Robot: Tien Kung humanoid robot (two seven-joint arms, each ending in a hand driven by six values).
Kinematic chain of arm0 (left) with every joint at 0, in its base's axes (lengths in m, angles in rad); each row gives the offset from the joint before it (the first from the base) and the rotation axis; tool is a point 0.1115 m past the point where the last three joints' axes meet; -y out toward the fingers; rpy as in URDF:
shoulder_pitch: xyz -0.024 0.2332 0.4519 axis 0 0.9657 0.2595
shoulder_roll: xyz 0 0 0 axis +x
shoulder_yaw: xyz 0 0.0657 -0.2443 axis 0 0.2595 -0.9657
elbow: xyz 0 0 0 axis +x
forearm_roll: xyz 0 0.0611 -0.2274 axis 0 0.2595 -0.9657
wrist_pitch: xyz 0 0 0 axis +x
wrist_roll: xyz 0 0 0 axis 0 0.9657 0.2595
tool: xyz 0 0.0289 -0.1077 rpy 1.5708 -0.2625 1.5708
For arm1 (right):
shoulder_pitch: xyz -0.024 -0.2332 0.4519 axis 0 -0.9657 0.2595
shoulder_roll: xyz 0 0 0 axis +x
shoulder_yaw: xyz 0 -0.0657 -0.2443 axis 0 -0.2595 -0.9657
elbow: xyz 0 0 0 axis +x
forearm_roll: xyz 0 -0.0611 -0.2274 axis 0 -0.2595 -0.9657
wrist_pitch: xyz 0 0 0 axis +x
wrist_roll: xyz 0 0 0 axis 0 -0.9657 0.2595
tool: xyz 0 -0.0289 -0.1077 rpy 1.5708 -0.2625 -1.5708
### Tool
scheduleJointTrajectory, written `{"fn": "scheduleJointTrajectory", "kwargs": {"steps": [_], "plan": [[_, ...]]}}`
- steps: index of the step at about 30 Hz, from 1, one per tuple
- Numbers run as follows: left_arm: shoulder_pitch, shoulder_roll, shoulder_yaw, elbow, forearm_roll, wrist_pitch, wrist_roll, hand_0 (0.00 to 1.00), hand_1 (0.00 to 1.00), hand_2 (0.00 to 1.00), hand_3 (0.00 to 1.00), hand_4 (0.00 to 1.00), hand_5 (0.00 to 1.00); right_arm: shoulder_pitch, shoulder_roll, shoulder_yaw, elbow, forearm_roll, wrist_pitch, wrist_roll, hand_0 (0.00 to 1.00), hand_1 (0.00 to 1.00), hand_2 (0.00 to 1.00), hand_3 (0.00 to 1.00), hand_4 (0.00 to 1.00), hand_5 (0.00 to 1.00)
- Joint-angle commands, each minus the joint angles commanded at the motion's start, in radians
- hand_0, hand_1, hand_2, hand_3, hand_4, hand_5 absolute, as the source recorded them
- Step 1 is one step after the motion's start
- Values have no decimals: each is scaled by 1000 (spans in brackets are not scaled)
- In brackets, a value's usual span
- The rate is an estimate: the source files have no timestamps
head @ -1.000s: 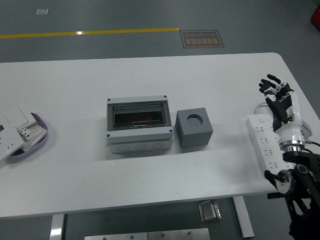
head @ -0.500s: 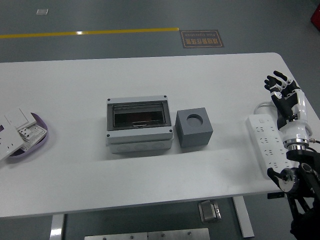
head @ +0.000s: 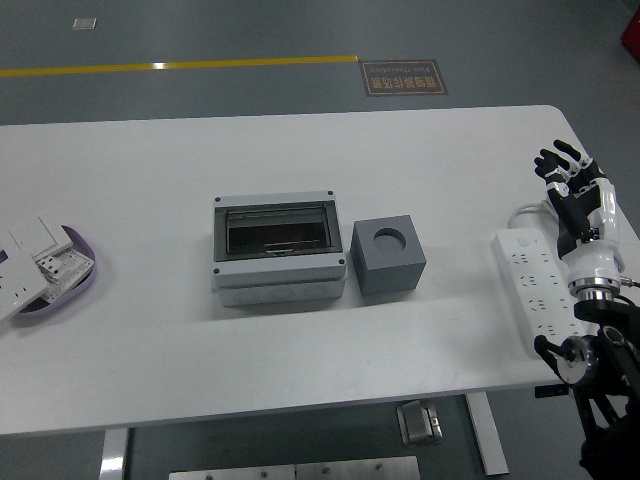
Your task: Pick up the cylinder from the cube,place it in the box,flap close box
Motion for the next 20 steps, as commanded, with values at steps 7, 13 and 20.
{"fn": "scheduleJointTrajectory", "kwargs": {"steps": [7, 13, 20], "plan": [[2, -2, 4, 0, -2, 0, 0, 603, 583, 557, 598, 668, 267, 1, 1, -10, -1, -2, 10, -5, 778, 673, 648, 689, 727, 239], [17, -6, 18, 0, -12, 4, 3, 606, 582, 558, 598, 667, 266, 1, -2, -9, -2, -1, 24, -11, 779, 678, 650, 678, 728, 224], [31, -14, 35, 0, -30, 9, 5, 604, 583, 558, 598, 666, 265, 2, -1, -16, -3, 18, 61, -4, 779, 677, 650, 671, 731, 227]]}}
